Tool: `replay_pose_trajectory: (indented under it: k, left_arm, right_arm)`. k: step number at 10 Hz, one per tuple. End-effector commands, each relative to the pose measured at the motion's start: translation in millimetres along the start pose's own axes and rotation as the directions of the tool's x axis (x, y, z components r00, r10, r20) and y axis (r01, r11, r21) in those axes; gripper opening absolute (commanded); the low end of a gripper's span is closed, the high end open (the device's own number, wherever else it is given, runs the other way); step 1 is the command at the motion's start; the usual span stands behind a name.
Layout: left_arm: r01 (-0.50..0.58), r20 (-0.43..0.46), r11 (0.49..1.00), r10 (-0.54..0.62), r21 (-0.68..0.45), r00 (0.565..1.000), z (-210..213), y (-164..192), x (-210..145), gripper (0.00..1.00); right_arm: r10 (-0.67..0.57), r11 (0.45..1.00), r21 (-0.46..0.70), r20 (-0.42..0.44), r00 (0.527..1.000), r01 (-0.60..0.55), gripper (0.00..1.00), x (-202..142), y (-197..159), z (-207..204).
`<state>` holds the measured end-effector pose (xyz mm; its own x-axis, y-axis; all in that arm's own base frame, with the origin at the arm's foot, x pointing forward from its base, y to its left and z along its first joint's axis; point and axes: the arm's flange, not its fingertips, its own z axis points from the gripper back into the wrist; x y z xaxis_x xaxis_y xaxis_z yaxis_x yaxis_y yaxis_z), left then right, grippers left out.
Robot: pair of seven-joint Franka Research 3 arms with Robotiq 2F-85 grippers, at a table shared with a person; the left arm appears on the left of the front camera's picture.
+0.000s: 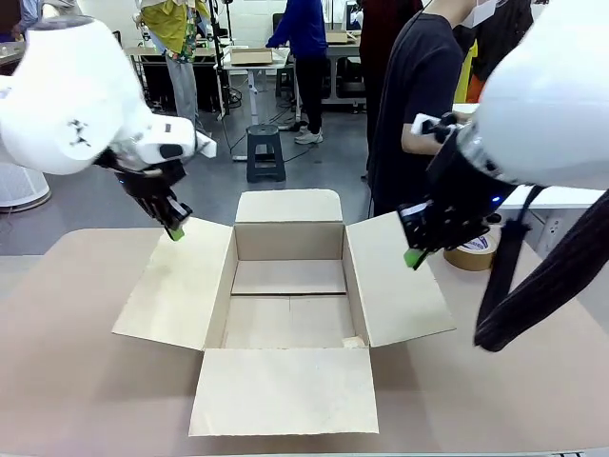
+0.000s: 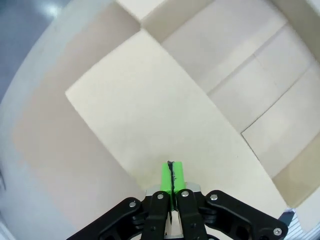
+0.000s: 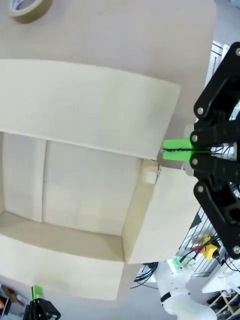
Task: Wrap the clocks to prevent damage.
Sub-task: Open the side flaps of the Package Box.
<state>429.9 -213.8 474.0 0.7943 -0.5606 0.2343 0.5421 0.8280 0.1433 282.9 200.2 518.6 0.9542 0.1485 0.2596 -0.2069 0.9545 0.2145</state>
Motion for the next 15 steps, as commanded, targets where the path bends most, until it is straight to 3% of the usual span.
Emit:
replay_pose_trajectory:
  k: [1, 6, 8, 9, 11, 15]
  left_arm:
    - [-0.073, -0.076, 0.997, 0.072, -0.012, 0.995, 7.2, -12.3, 15.3, 0.0]
    - [-0.12, -0.132, 0.992, 0.123, 0.028, 0.984, -9.5, -15.7, 10.1, 0.0]
    - [-0.106, -0.123, 0.994, 0.107, 0.014, 0.987, -4.5, -16.8, 9.2, 0.0]
    - [-0.109, -0.125, 0.994, 0.109, 0.003, 0.986, -10.7, -15.3, 7.8, 0.0]
    - [-0.109, -0.125, 0.994, 0.109, 0.003, 0.986, -10.7, -15.3, 7.8, 0.0]
    - [-0.123, -0.143, 0.992, 0.125, 0.022, 0.982, -13.3, -16.2, 8.9, 0.0]
  right_arm:
    - [-0.051, 0.998, -0.038, -0.056, 0.997, 0.049, 0.01, 12.3, -0.1, -11.2]
    - [-0.073, 0.988, -0.146, -0.143, 0.987, 0.052, 0.01, 29.4, -9.9, -80.0]
    - [-0.015, 0.977, -0.215, -0.053, 0.998, 0.003, 0.01, 41.7, -7.3, -82.8]
    - [-0.045, 0.992, -0.12, -0.15, 0.988, 0.027, 0.01, 23.0, -18.0, -81.3]
    - [-0.045, 0.992, -0.12, -0.15, 0.988, 0.027, 0.01, 23.0, -18.0, -81.3]
    - [-0.075, 0.987, -0.145, -0.053, 0.996, 0.067, 0.01, 51.5, -13.1, -83.0]
